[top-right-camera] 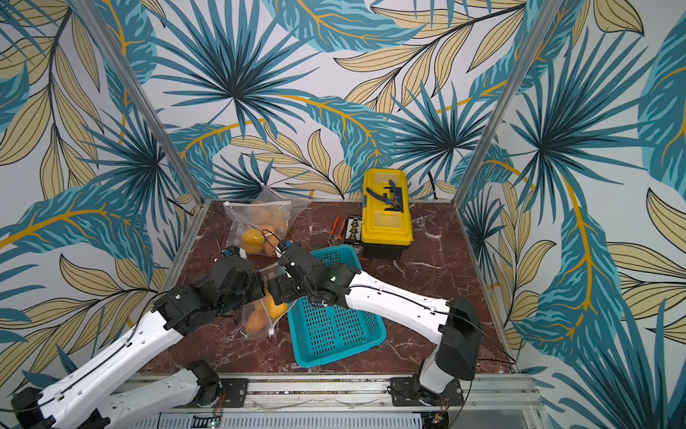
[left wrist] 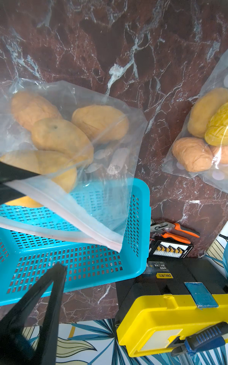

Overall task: Put the potatoes into a zipper bag and zip it
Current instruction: Place the potato into the zipper food storage bag, then adjust the zipper food storage bag at the center of the board.

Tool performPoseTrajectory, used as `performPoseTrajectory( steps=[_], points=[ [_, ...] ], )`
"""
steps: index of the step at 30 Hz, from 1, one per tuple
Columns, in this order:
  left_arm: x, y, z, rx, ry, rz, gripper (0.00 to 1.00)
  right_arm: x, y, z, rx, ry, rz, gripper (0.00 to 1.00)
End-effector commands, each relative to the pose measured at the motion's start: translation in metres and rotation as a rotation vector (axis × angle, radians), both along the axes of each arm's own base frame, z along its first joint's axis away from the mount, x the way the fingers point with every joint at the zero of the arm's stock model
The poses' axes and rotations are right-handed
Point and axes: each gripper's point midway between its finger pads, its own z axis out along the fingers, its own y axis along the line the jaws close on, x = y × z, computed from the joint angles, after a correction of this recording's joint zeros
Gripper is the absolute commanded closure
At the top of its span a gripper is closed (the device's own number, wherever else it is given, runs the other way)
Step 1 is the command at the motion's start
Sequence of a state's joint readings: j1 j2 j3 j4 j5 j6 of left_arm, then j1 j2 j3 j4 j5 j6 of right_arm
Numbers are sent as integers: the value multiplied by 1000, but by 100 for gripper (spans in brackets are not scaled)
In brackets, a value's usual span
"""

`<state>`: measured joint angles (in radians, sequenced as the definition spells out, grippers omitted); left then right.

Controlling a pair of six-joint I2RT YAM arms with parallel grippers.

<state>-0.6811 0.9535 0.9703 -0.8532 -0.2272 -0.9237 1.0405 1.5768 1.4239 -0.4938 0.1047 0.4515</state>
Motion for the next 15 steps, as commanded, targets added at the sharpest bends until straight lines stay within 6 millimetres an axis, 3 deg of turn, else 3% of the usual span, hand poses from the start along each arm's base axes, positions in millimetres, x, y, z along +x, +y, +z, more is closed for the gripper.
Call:
performPoseTrajectory(
  steps=[1, 7, 15],
  points=[
    [2, -1, 7, -8, -29, -7, 100, 3, -24, 4, -32, -54, -63, 9],
    [1, -1, 8, -9, -31, -7, 100, 7, -39, -15, -32, -39, -110, 13],
    [1, -1, 8, -12, -33, -8, 100, 17, -11, -58, -42, 62, -63, 26]
  ],
)
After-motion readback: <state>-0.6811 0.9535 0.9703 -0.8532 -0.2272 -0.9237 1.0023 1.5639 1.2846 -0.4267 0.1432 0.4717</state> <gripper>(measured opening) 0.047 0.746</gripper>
